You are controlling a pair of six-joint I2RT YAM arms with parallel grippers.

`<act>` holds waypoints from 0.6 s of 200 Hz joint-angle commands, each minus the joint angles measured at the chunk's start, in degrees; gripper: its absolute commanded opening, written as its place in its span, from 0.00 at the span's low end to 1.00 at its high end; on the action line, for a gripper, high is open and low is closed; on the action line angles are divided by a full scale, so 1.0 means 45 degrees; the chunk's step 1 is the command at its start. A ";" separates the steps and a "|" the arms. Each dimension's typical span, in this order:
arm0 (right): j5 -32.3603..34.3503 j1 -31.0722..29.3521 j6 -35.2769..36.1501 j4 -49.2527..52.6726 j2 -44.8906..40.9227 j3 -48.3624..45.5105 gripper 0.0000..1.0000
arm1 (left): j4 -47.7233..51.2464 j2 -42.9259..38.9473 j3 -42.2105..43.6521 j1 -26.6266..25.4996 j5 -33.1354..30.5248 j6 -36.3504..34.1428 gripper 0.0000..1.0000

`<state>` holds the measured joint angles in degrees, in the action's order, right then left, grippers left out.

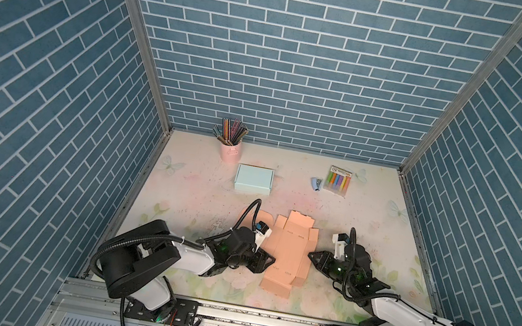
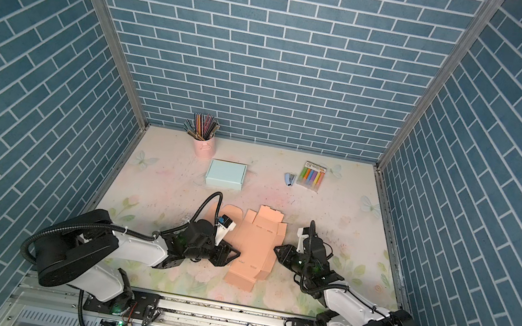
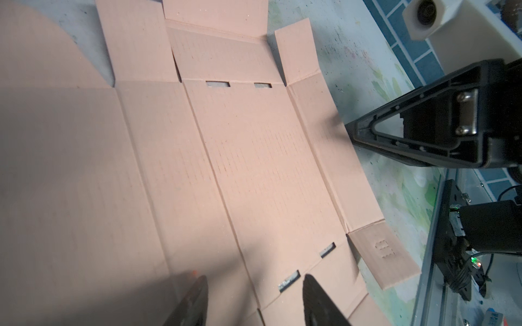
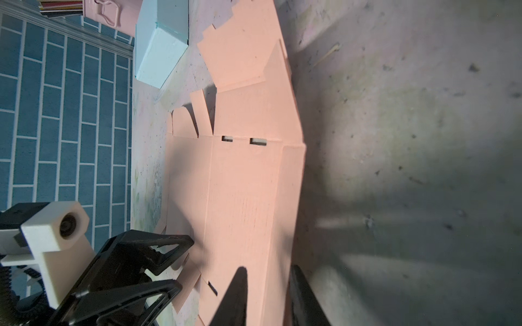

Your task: Fold the paper box

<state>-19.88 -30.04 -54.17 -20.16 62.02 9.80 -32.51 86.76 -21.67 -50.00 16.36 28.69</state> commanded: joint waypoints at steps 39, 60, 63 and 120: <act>0.0617 0.0054 0.0861 0.0615 0.0847 0.1084 0.18 | 0.0219 -0.0022 -0.0083 -0.0296 0.0130 0.0109 0.54; 0.0667 0.0055 0.1367 0.0833 0.1141 0.1434 0.13 | 0.0230 -0.0062 -0.0085 -0.0316 0.0117 0.0148 0.54; 0.0648 0.0055 0.1454 0.0878 0.1196 0.1501 0.13 | 0.0225 -0.0062 -0.0077 -0.0315 0.0115 0.0148 0.54; 0.0060 0.0680 0.2929 0.1531 0.2527 0.2671 0.12 | 0.0224 -0.0155 -0.0087 -0.0432 0.0133 0.0217 0.54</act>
<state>-18.04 -28.69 -45.23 -14.83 71.24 20.18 -32.42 86.70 -21.67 -51.44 16.67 29.15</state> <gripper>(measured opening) 0.118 0.537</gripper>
